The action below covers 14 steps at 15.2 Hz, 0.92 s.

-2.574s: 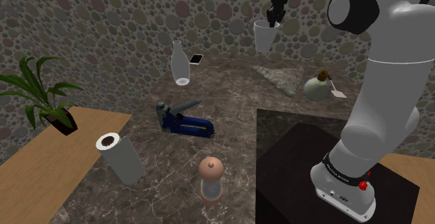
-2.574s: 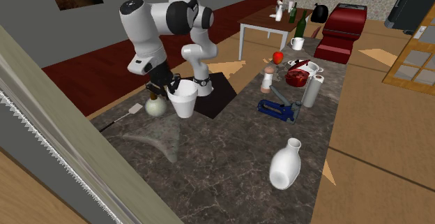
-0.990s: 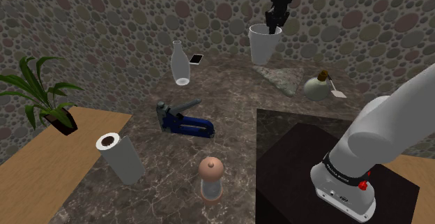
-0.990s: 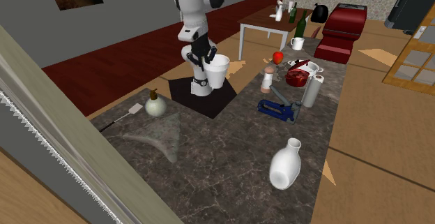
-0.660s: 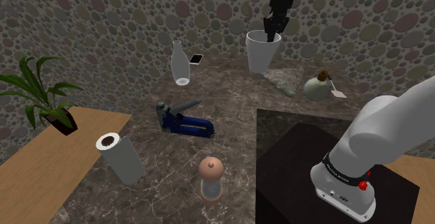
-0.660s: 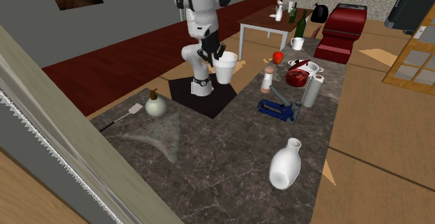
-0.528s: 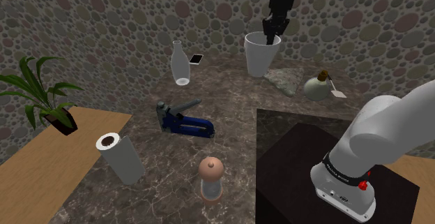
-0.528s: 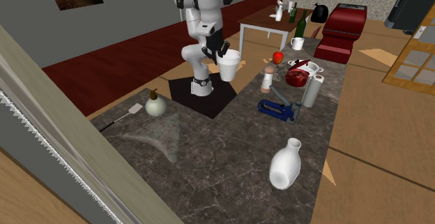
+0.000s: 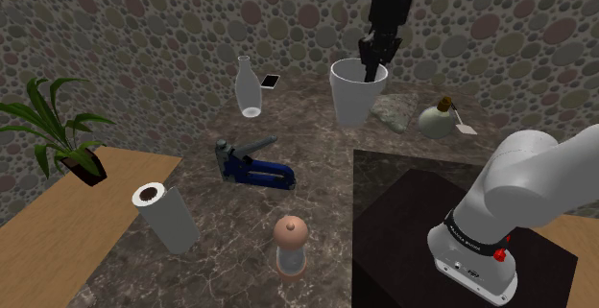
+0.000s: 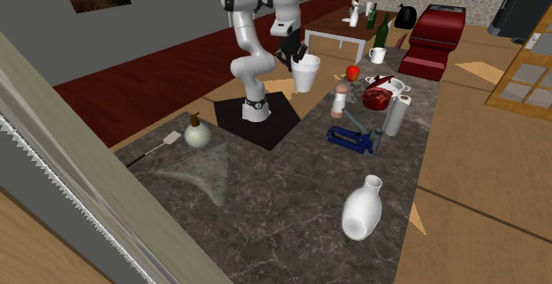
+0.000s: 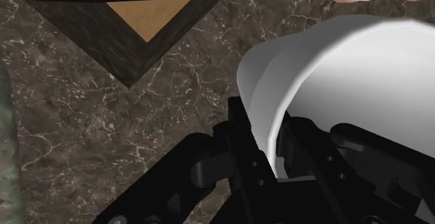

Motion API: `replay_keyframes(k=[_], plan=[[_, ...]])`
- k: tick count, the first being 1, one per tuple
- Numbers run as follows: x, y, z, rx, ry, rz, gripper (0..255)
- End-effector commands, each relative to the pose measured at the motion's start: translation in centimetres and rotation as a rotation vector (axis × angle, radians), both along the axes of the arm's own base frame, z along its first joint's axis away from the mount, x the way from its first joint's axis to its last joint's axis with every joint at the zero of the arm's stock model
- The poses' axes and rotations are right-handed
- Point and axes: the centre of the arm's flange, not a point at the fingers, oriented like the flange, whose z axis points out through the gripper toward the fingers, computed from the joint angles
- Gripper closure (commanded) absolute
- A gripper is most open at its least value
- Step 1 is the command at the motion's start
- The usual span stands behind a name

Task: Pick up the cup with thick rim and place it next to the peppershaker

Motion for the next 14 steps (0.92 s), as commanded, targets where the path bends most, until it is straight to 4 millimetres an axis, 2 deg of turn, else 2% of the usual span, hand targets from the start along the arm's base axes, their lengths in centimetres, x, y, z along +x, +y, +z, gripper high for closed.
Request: replay_keyframes(k=[1, 14], plan=[[-1.3, 2.0, -0.1, 0.000, 0.000, -0.002, 255], [-10.7, 16.3, -0.1, 0.000, 0.000, -0.002, 255]])
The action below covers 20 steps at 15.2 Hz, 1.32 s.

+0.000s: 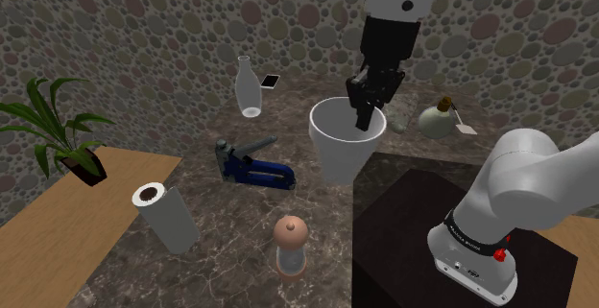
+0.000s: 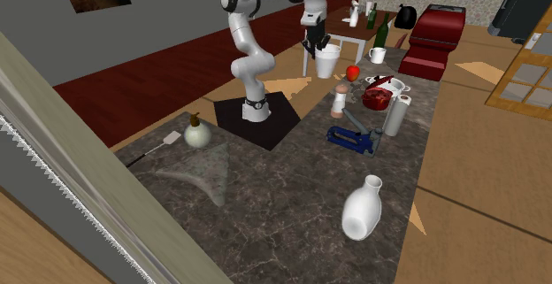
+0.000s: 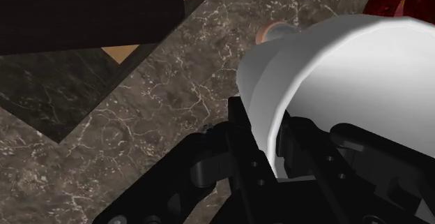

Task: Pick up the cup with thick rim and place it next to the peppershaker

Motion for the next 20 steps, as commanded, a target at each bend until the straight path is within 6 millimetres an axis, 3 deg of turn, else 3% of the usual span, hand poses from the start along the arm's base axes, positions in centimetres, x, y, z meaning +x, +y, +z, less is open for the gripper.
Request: replay_keyframes(k=[1, 13, 20], plan=[[-1.6, 2.2, 0.0, 0.000, 0.000, -0.001, 255], [-10.1, 15.1, 0.1, 0.000, 0.000, -0.001, 255], [-10.1, 15.1, -3.6, 0.000, 0.000, -0.001, 255]])
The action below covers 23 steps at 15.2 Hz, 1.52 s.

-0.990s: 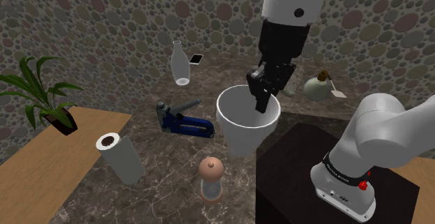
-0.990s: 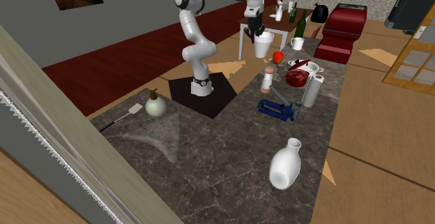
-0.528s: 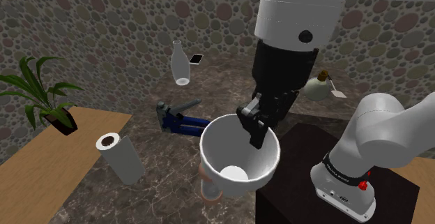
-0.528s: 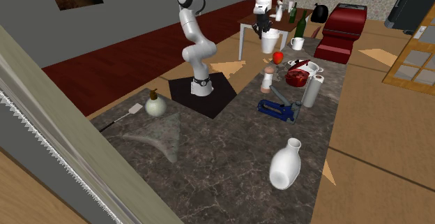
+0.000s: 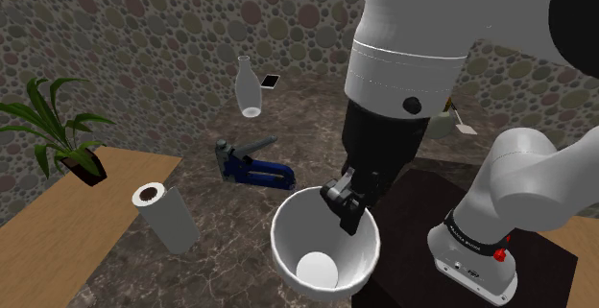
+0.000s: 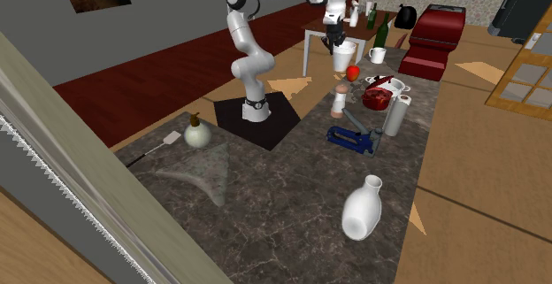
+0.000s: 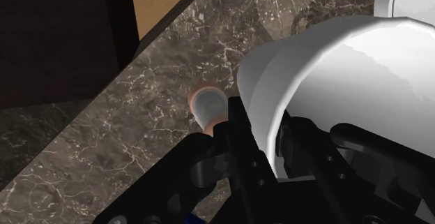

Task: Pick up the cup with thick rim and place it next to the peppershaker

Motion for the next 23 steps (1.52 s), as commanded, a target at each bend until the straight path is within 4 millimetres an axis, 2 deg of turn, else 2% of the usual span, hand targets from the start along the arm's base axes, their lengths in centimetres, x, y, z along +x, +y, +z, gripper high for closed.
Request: replay_keyframes(k=[1, 23], plan=[[-0.1, 0.1, -1.1, 0.001, -0.001, 0.000, 255], [-0.1, 0.1, -12.7, 0.001, -0.001, 0.000, 255]])
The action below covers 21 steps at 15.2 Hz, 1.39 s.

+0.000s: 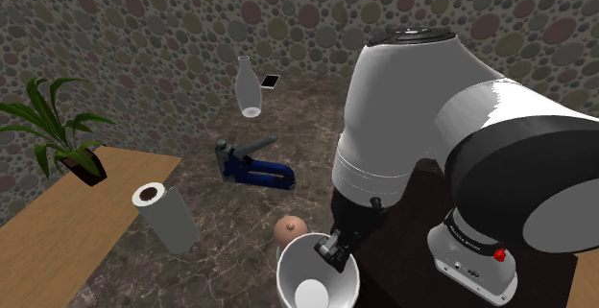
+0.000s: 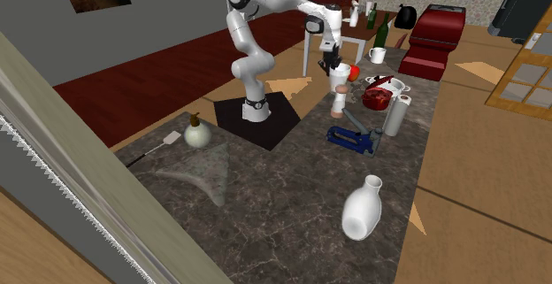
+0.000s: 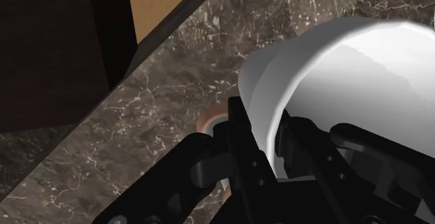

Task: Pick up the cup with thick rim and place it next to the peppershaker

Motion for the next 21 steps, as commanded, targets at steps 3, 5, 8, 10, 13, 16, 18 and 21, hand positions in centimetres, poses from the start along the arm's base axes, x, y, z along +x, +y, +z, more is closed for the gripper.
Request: replay_keyframes(k=[3, 5, 8, 10, 13, 16, 18, 21], plan=[[0.0, 0.1, -2.0, 0.001, -0.001, 0.000, 255], [0.0, 0.1, -3.1, 0.001, -0.001, 0.000, 255], [0.0, 0.1, -4.7, 0.001, -0.001, 0.000, 255], [0.0, 0.1, -5.7, 0.001, -0.001, 0.000, 255], [0.0, 0.1, -7.3, 0.001, -0.001, 0.000, 255], [0.0, 0.1, -8.9, 0.001, -0.001, 0.000, 255], [0.0, 0.1, -9.6, 0.001, -0.001, 0.000, 255], [0.0, 0.1, -9.6, 0.001, -0.001, 0.000, 255]])
